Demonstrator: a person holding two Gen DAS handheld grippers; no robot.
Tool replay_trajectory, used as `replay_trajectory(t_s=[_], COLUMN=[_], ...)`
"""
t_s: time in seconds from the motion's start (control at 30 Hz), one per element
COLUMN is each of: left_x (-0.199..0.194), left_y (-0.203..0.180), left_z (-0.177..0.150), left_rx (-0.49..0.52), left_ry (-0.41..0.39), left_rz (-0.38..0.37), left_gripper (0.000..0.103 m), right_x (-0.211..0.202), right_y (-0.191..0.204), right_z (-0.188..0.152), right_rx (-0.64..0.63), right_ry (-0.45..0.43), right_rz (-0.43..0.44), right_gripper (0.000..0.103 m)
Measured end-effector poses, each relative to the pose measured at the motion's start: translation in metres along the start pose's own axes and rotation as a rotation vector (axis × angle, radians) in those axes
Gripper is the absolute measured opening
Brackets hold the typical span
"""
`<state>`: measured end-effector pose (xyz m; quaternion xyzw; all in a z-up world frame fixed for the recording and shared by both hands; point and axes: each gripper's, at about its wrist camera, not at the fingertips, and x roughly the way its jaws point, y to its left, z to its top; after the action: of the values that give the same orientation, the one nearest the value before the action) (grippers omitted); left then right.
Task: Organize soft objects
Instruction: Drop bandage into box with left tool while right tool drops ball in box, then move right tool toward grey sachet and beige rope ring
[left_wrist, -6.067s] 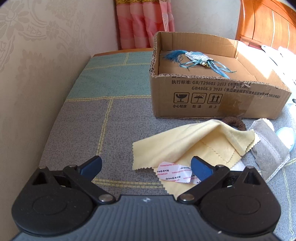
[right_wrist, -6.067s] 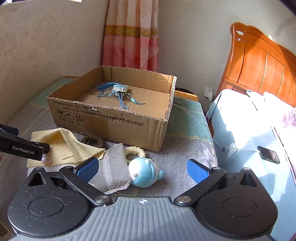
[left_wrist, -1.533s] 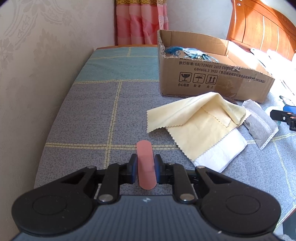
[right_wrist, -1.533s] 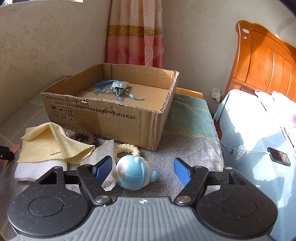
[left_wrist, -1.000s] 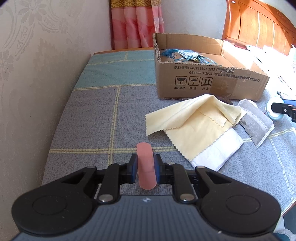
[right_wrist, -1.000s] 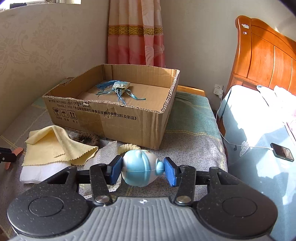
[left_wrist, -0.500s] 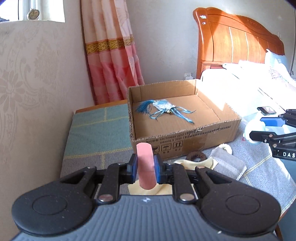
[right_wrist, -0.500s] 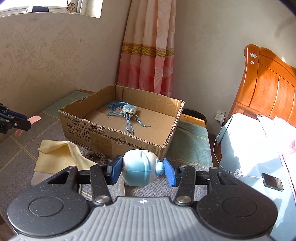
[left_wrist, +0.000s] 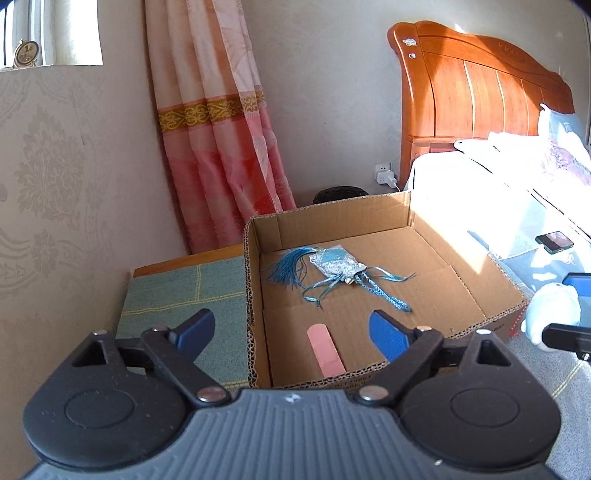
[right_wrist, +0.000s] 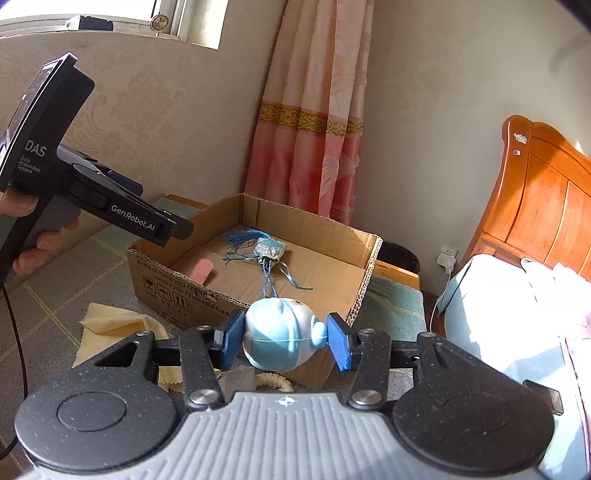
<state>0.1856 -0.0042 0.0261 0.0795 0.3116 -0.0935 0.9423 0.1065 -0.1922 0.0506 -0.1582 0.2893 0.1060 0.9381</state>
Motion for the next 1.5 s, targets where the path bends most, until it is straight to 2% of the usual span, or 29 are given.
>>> replay_trajectory(t_s=[0.17,0.3,0.43,0.6,0.7,0.73,0.8,0.83,0.87,1.07,1.5], left_x=[-0.035,-0.053,-0.056,-0.058,-0.059,-0.058,-0.058,-0.058,-0.058,-0.057,-0.065], left_y=[0.008,0.01,0.012,0.013,0.019,0.021,0.025,0.027,0.029,0.035,0.034], left_z=[-0.027,-0.047,-0.059,-0.071,-0.077,-0.079,-0.081,-0.083,-0.084,-0.09,-0.096], left_rx=[-0.047,-0.084,-0.108,-0.068,-0.085,-0.093,-0.104,-0.107,-0.11,-0.125,-0.126], left_ry=[0.014,0.035,0.07,0.097,0.112,0.115,0.126,0.129,0.132,0.135,0.119], left_rz=[0.015,0.031,0.023,0.075,0.073,0.072,0.076,0.078,0.079,0.065,0.04], left_gripper=[0.099,0.1,0.1,0.1,0.1,0.1,0.1,0.1,0.099,0.1,0.1], right_x=[0.006,0.017,0.037,0.071,0.093,0.1,0.114,0.119,0.122,0.111,0.054], right_y=[0.0,-0.003,-0.006,-0.014,-0.02,-0.023,-0.026,-0.027,-0.027,-0.018,0.019], right_z=[0.006,0.018,0.036,0.067,0.088,0.094,0.103,0.104,0.105,0.093,0.057], right_rx=[0.005,0.013,-0.003,-0.022,-0.024,-0.019,-0.008,-0.003,-0.005,-0.013,-0.028], right_ry=[0.006,0.011,0.029,0.051,0.057,0.065,0.079,0.083,0.09,0.106,0.087], right_rz=[0.006,0.009,-0.008,-0.045,-0.078,-0.084,-0.096,-0.113,-0.121,-0.125,-0.087], right_gripper=[0.054,0.054,0.054,0.054,0.054,0.056,0.071,0.09,0.102,0.103,0.103])
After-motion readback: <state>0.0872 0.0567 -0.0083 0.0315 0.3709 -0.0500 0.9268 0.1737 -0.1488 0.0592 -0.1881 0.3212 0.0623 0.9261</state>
